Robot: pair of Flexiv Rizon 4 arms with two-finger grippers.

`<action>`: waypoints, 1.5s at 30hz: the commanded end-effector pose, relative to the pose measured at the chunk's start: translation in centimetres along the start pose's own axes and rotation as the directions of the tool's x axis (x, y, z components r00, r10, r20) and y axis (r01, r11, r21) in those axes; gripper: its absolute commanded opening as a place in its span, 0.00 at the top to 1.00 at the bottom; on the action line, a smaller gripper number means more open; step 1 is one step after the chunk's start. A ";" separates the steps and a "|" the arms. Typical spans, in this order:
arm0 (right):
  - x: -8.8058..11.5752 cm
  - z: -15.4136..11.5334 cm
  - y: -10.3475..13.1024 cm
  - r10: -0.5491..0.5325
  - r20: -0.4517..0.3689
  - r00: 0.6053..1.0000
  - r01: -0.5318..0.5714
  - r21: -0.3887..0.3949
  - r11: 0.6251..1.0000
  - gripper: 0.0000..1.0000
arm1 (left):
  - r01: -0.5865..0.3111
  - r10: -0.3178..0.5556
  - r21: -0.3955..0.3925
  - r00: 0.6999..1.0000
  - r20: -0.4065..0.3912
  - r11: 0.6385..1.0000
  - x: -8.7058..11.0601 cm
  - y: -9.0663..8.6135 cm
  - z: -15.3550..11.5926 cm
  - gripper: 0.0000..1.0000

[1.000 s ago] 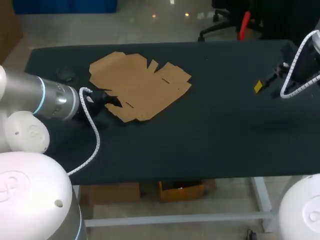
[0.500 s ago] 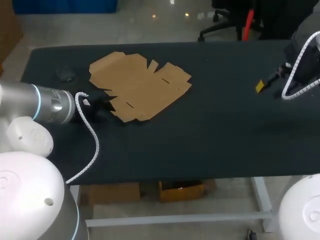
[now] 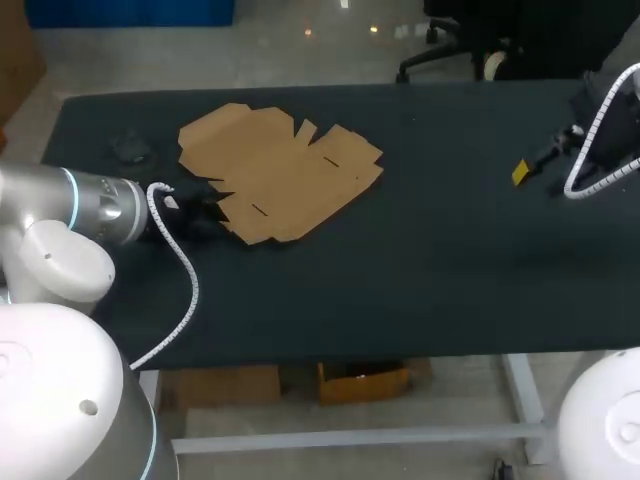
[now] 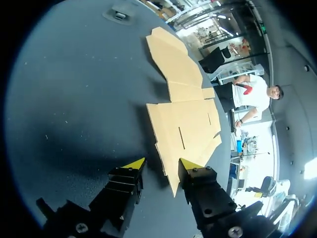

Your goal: Assemble the packaging by folding the flat box into shape, placing the metal phone stand inside, and closing the box properly

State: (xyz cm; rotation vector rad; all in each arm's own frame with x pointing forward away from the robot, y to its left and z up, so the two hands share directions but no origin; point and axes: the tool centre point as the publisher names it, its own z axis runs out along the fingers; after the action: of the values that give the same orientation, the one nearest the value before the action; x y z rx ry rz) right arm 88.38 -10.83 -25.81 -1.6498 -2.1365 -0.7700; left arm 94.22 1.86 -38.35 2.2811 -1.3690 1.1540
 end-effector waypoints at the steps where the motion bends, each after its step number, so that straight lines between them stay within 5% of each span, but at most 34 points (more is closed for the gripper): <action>1: 0.2 -0.1 0.1 0.001 0.001 1.000 -0.001 0.002 1.000 0.00 | 0.004 -0.004 -0.005 1.000 -0.019 1.000 -0.3 -0.5 0.8 0.58; 11: 0.4 -0.2 0.2 0.002 0.005 1.000 -0.002 0.001 1.000 0.00 | 0.028 -0.030 -0.023 0.998 -0.053 0.999 0.0 -1.2 1.7 0.61; 25: 0.4 -0.4 0.3 0.004 0.005 1.000 -0.004 -0.001 1.000 0.00 | 0.048 -0.051 -0.039 0.995 -0.082 0.998 0.5 -1.8 3.0 0.78; 29: 0.4 -0.4 0.3 0.003 0.006 1.000 -0.003 -0.002 1.000 0.00 | 0.055 -0.058 -0.048 0.995 -0.083 0.997 0.5 -1.9 3.1 1.00; 45: 0.1 -0.5 0.3 0.006 -0.003 1.000 -0.006 0.012 1.000 0.00 | -0.014 0.013 -0.207 1.000 -0.008 0.978 1.1 -0.1 2.9 1.00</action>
State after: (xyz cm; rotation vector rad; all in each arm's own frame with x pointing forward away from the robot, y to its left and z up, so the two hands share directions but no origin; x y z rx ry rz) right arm 88.49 -10.84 -25.33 -1.6563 -2.1323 -0.7591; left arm 95.71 -0.29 -39.90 2.1262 -1.3964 1.0786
